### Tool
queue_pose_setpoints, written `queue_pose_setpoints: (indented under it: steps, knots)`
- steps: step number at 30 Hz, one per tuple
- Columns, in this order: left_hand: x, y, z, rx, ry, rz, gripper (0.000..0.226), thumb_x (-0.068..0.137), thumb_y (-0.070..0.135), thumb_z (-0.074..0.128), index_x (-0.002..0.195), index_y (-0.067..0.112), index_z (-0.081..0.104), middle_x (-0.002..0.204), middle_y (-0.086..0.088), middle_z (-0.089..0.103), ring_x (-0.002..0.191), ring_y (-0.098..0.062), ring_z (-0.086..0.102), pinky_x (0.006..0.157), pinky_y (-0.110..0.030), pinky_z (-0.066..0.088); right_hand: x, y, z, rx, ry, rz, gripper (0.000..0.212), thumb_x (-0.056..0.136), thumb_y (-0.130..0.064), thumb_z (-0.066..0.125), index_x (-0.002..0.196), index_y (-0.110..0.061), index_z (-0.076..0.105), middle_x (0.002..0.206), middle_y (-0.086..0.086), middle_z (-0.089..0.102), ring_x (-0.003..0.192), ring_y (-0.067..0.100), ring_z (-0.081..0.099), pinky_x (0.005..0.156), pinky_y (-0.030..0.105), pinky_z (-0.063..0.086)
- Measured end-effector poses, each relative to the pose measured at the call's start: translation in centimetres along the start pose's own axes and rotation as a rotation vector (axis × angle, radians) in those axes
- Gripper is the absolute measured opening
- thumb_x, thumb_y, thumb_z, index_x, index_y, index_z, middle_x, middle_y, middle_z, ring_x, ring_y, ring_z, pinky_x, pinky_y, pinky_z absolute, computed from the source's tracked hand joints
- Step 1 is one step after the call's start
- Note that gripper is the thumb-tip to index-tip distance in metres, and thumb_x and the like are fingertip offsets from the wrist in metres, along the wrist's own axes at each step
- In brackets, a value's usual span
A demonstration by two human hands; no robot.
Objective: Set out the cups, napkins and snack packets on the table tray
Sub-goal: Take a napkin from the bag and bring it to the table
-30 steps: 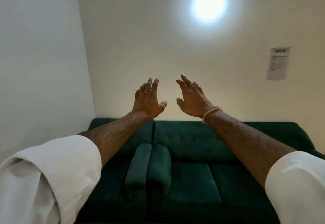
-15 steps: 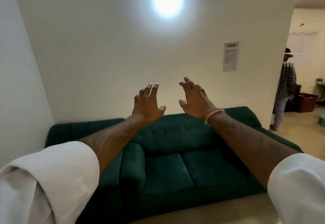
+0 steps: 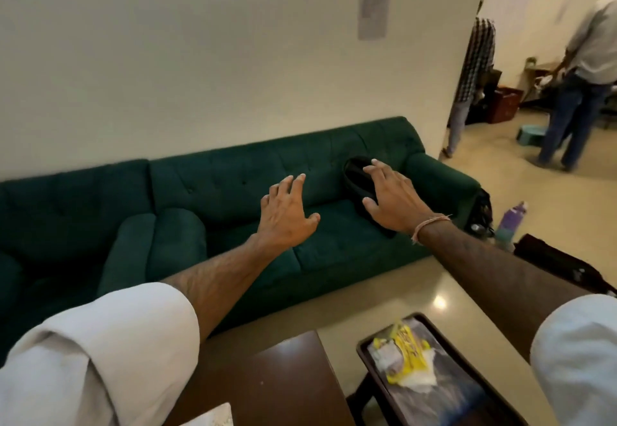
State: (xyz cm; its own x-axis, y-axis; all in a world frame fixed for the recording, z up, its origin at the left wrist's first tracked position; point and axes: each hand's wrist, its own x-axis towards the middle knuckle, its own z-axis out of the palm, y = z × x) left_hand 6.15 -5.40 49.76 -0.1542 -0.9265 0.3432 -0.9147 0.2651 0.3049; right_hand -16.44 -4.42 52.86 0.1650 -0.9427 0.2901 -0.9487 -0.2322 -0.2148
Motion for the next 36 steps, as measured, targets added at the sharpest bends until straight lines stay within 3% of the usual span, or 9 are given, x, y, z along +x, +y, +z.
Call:
queue_pose_setpoints:
  steps: [11, 20, 26, 29, 32, 34, 36]
  knots:
    - [-3.1, 5.6, 26.3, -0.051, -0.395, -0.015, 0.090, 0.083, 0.047, 0.066, 0.155, 0.023, 0.017, 0.158, -0.006, 0.027, 0.145, -0.027, 0.024, 0.117, -0.046, 0.023, -7.5, 18.0, 17.4, 0.035, -0.245, 0.225, 0.062, 0.090, -0.022, 0.055, 0.147, -0.011, 0.032, 0.158, 0.014, 0.028, 0.141, 0.031, 0.033, 0.115, 0.041, 0.025]
    - [-10.6, 8.9, 43.3, -0.080, -0.682, 0.060, 0.080, 0.081, 0.050, 0.062, 0.149, 0.021, 0.030, 0.150, -0.006, 0.040, 0.134, -0.030, 0.038, 0.110, -0.045, 0.032, -17.9, 27.0, 31.3, 0.128, -0.467, 0.442, 0.062, 0.089, -0.027, 0.059, 0.145, -0.011, 0.036, 0.151, 0.012, 0.037, 0.133, 0.033, 0.043, 0.110, 0.039, 0.033]
    - [-17.3, 12.5, 51.7, -0.103, -0.843, 0.133, 0.050, 0.080, 0.051, 0.060, 0.119, 0.020, 0.053, 0.121, -0.007, 0.053, 0.114, -0.029, 0.050, 0.096, -0.046, 0.039, -26.5, 30.1, 37.6, 0.084, -0.584, 0.536, 0.050, 0.088, -0.025, 0.056, 0.136, -0.015, 0.043, 0.138, 0.009, 0.046, 0.125, 0.030, 0.047, 0.103, 0.042, 0.039]
    - [-20.0, 14.1, 54.8, -0.115, -0.878, 0.164, 0.045, 0.078, 0.049, 0.063, 0.111, 0.020, 0.054, 0.116, -0.008, 0.055, 0.111, -0.030, 0.052, 0.092, -0.045, 0.039, -30.2, 31.1, 39.7, 0.148, -0.598, 0.663, 0.026, 0.086, -0.018, 0.053, 0.112, -0.015, 0.050, 0.118, 0.010, 0.058, 0.109, 0.032, 0.058, 0.091, 0.044, 0.047]
    - [-21.7, 15.4, 57.0, -0.160, -0.885, 0.164, 0.053, 0.077, 0.050, 0.070, 0.113, 0.017, 0.051, 0.115, -0.009, 0.056, 0.107, -0.029, 0.053, 0.090, -0.043, 0.042, -32.8, 31.6, 41.1, 0.283, -0.563, 0.868, 0.016, 0.085, -0.012, 0.052, 0.101, -0.015, 0.048, 0.098, 0.010, 0.064, 0.089, 0.032, 0.064, 0.083, 0.046, 0.053]
    - [-22.3, 16.2, 58.1, -0.158, -0.877, 0.158, 0.058, 0.075, 0.051, 0.073, 0.115, 0.016, 0.048, 0.114, -0.009, 0.056, 0.104, -0.028, 0.054, 0.087, -0.041, 0.045, -33.9, 31.8, 42.0, 0.442, -0.479, 0.994, 0.017, 0.084, -0.007, 0.057, 0.096, -0.015, 0.048, 0.090, 0.003, 0.064, 0.083, 0.022, 0.065, 0.083, 0.041, 0.055]
    - [-22.6, 16.8, 58.9, -0.146, -0.868, 0.133, 0.060, 0.075, 0.050, 0.074, 0.116, 0.018, 0.043, 0.116, -0.009, 0.056, 0.104, -0.027, 0.054, 0.088, -0.041, 0.046, -34.3, 31.7, 42.8, 0.641, -0.391, 1.100, 0.024, 0.082, 0.003, 0.058, 0.100, -0.012, 0.051, 0.094, 0.002, 0.065, 0.089, 0.018, 0.065, 0.088, 0.037, 0.054]
